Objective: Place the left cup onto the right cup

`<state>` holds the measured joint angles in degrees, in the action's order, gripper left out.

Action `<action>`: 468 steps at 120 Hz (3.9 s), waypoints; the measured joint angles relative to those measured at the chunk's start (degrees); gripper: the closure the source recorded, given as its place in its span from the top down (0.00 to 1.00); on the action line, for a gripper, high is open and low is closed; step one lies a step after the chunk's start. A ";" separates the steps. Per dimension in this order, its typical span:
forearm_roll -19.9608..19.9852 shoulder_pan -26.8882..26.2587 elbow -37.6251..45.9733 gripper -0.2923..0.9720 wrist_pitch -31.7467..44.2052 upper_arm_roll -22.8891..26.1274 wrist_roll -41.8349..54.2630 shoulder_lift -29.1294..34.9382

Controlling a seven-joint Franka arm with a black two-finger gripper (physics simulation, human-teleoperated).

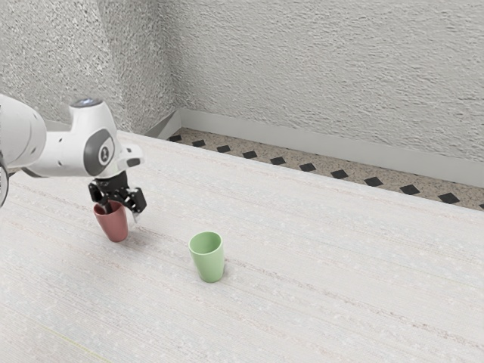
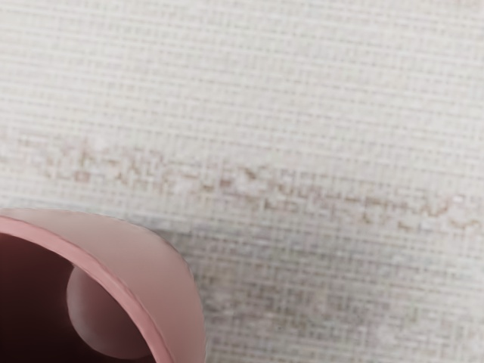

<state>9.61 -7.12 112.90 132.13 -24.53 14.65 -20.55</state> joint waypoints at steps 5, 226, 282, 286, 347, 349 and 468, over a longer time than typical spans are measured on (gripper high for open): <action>0.16 0.00 -0.02 0.71 0.05 0.01 0.00 -0.12; -5.10 -11.59 -2.65 0.15 -10.61 1.75 -6.80 8.61; -9.29 -15.58 -7.21 0.15 -17.95 7.04 -12.17 9.74; -9.32 -15.66 -7.86 0.15 -18.11 7.29 -12.47 9.22; -8.86 -16.62 -9.01 0.15 -18.95 9.44 -15.95 7.51; -8.84 -16.64 -9.00 0.15 -18.94 9.45 -16.03 7.49; -8.76 -16.69 -9.42 0.15 -18.08 11.81 -19.32 6.76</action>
<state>0.86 -23.81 103.48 114.05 -12.73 -4.67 -13.79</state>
